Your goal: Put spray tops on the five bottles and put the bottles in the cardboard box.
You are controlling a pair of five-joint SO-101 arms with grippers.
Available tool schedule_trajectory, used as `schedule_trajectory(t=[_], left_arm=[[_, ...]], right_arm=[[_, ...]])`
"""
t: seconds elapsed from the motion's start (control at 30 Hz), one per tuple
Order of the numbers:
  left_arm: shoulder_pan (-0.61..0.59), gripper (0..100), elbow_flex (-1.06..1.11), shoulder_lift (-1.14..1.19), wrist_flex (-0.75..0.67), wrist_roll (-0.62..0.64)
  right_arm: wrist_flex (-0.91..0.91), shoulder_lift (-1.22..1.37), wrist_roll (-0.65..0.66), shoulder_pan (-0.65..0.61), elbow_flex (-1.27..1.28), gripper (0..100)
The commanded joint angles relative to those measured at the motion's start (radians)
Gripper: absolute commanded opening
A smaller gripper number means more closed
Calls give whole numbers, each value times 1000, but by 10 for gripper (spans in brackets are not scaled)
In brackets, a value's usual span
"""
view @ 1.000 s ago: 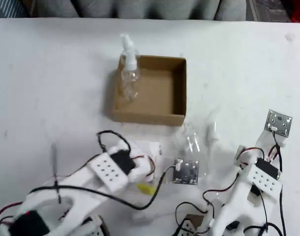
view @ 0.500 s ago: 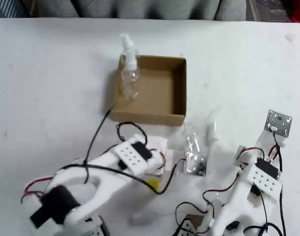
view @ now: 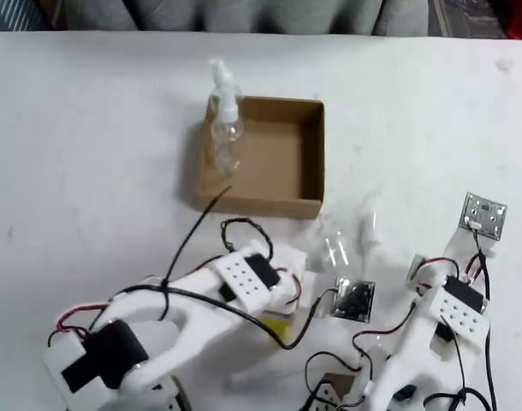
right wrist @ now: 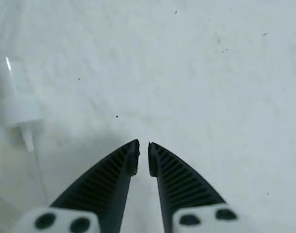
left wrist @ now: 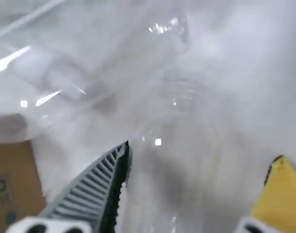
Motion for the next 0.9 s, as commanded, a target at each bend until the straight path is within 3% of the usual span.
schedule_trajectory(t=[0.0,0.33,0.47,0.6,0.67,0.87], left_arm=[[24,395,-54,-7,20,15],[25,373,-61,-4,17,15],[41,237,-60,-4,15,14],[51,3,-60,-4,17,14],[51,55,-54,-10,18,15],[45,20,-61,-12,20,137]], right_arm=[[-10,1,-3,8,-8,17],[-10,1,-3,8,-8,17],[-10,1,-5,8,-8,17],[-10,1,-8,10,-8,17],[-10,1,-8,10,-8,17],[-10,1,-9,10,-6,17]])
